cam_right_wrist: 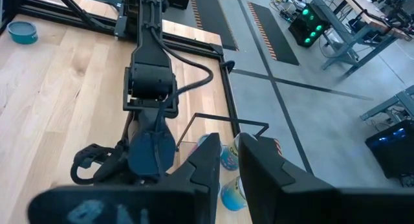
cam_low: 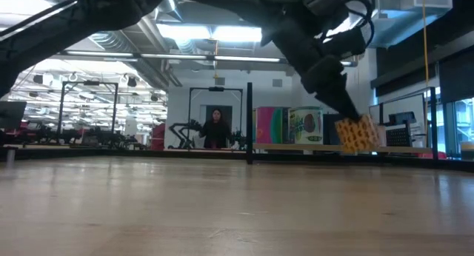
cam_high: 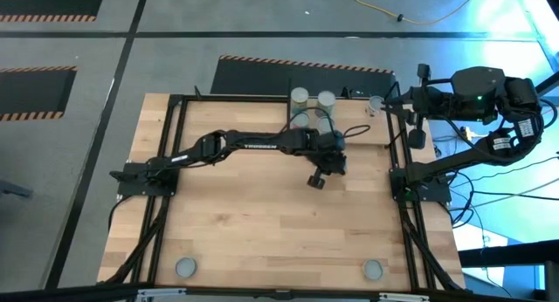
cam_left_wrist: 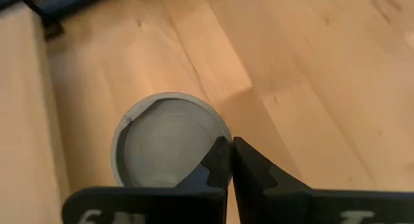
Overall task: Pick and place cans onto a shelf
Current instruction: Put the canned chili beans on the shelf
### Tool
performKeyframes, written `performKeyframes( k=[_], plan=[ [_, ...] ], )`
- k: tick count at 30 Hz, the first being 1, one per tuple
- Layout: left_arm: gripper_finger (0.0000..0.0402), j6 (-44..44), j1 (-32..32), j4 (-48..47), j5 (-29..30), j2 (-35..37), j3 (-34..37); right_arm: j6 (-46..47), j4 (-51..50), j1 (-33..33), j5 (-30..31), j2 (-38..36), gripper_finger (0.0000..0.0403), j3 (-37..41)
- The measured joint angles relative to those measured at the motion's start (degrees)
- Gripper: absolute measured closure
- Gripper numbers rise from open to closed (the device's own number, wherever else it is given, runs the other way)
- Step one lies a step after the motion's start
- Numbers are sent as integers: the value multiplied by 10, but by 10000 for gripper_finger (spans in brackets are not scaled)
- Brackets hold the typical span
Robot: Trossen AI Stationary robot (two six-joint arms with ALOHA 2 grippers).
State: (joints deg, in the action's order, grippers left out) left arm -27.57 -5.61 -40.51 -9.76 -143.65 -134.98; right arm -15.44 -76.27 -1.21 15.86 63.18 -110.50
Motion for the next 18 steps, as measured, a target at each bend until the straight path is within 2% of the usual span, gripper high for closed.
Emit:
performKeyframes(
  k=[18],
  plan=[
    [396, 1, 4, -14, -17, -23, -1, 0, -14, 0, 0, 0, 342, 0]
  ],
)
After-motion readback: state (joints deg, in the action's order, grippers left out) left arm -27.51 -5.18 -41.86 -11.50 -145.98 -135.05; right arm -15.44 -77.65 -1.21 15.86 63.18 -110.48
